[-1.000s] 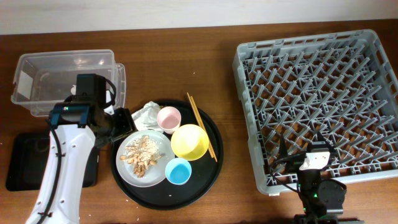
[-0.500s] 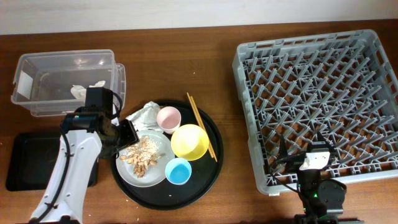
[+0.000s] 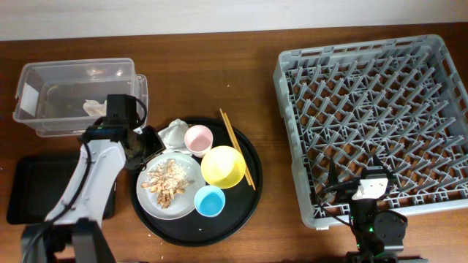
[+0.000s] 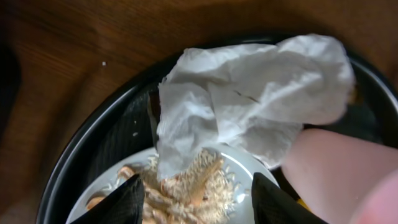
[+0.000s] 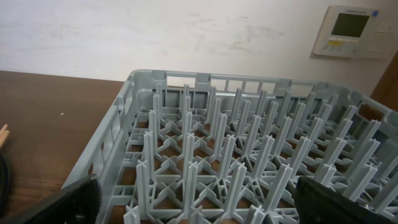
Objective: Sort waste into correct bins and load items into the dishwasher rack
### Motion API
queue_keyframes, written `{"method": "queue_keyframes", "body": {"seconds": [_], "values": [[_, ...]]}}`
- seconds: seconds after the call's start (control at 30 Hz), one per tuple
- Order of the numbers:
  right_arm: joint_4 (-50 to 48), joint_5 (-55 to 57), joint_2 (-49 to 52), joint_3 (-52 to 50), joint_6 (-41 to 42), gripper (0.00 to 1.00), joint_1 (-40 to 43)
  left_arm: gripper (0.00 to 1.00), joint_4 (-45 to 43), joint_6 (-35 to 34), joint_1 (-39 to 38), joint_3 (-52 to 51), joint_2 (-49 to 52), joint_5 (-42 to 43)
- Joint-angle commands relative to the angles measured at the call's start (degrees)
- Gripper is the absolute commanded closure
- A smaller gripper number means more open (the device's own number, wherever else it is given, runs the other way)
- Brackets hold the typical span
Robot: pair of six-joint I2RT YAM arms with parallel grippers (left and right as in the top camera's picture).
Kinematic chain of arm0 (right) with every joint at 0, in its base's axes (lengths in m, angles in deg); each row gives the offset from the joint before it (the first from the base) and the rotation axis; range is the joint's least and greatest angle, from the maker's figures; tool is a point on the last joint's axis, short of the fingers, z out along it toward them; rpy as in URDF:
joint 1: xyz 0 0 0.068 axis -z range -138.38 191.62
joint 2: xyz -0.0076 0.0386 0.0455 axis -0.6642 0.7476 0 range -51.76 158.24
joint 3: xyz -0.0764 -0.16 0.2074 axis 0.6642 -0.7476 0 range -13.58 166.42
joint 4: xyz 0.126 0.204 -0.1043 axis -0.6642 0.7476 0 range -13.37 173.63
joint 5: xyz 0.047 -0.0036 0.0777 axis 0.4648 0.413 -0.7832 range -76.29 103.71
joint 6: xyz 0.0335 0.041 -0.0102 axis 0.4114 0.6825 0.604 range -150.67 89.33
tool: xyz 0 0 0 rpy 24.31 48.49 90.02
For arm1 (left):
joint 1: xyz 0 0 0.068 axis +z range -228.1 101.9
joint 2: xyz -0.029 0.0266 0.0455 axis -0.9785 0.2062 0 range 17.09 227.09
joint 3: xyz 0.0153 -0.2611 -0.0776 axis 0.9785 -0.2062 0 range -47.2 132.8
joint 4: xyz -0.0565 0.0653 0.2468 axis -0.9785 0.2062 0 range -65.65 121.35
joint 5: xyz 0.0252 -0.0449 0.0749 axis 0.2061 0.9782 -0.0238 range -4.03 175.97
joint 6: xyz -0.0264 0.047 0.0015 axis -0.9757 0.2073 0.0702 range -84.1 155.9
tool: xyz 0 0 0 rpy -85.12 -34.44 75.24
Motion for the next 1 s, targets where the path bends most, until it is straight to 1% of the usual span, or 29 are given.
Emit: {"method": "queue_keyframes", "body": {"seconds": [0.0,0.2,0.3,0.4,0.43,0.63,0.7,0.8,0.93,0.97], "values": [[0.17,0.28,-0.48,-0.42,-0.37,0.01,0.26,0.45,-2.08,-0.96,-0.22,-0.55,2.49,-0.37],[0.17,0.28,-0.48,-0.42,-0.37,0.01,0.26,0.46,-3.39,-0.94,-0.22,-0.55,2.67,-0.55],[0.17,0.28,-0.48,-0.42,-0.37,0.01,0.26,0.46,-2.82,-0.96,-0.22,-0.59,2.95,-6.08],[0.17,0.28,-0.48,-0.42,-0.37,0.01,0.26,0.47,-2.47,-0.98,-0.22,-0.59,3.56,-6.1],[0.17,0.28,-0.5,-0.42,-0.37,0.01,0.26,0.5,-2.73,-0.96,-0.22,-0.59,4.09,-6.1],[0.2,0.28,-0.5,-0.42,-0.37,0.02,0.26,0.5,-4.7,-0.9,-0.22,-0.57,5.31,-5.84],[0.17,0.28,-0.48,-0.42,-0.37,0.01,0.26,0.53,-4.87,-0.9,-0.22,-0.39,5.31,-5.49],[0.17,0.28,-0.48,-0.42,-0.37,0.01,0.26,0.55,-4.76,-0.9,-0.22,-0.35,5.27,-5.51],[0.17,0.28,-0.5,-0.42,-0.37,0.01,0.26,0.67,-4.46,-0.9,-0.22,-0.35,5.27,-5.49],[0.17,0.28,-0.48,-0.42,-0.37,0.02,0.26,0.68,-4.44,-0.9,-0.22,-0.35,5.27,-5.27]]}}
